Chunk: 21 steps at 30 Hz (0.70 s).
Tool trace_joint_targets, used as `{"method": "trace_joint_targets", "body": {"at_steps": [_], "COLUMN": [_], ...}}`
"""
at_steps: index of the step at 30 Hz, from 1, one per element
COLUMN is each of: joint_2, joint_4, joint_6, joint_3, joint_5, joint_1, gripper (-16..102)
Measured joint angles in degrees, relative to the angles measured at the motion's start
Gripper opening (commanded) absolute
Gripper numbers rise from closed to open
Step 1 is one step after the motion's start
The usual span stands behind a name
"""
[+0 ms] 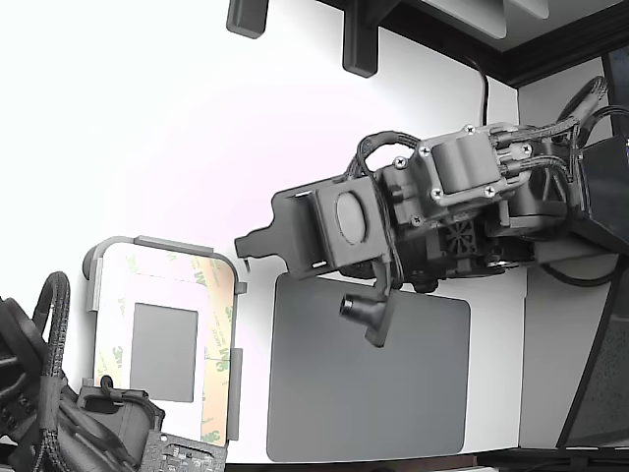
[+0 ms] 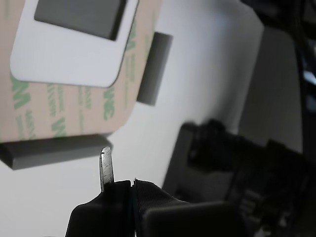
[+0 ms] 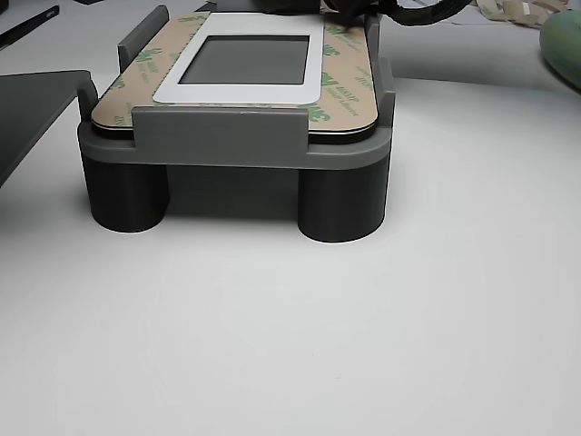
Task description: Peel off protective film from adhesive tape.
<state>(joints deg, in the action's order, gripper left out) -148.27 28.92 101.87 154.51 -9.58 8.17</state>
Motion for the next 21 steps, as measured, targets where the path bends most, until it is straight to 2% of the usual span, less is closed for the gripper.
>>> {"method": "trace_joint_targets", "body": {"at_steps": [6, 14, 21], "joint_2": [7.6, 23.1, 32.5], "joint_4": [-2.9, 2.5, -1.9], "joint_6": [-1.0, -3.4, -2.4], "joint_3": [-3.6, -17.4, -20.7], "joint_5": [1.8, 4.5, 7.2], "joint_1": [5.1, 12.1, 17.3], "gripper": [-11, -11, -11]}}
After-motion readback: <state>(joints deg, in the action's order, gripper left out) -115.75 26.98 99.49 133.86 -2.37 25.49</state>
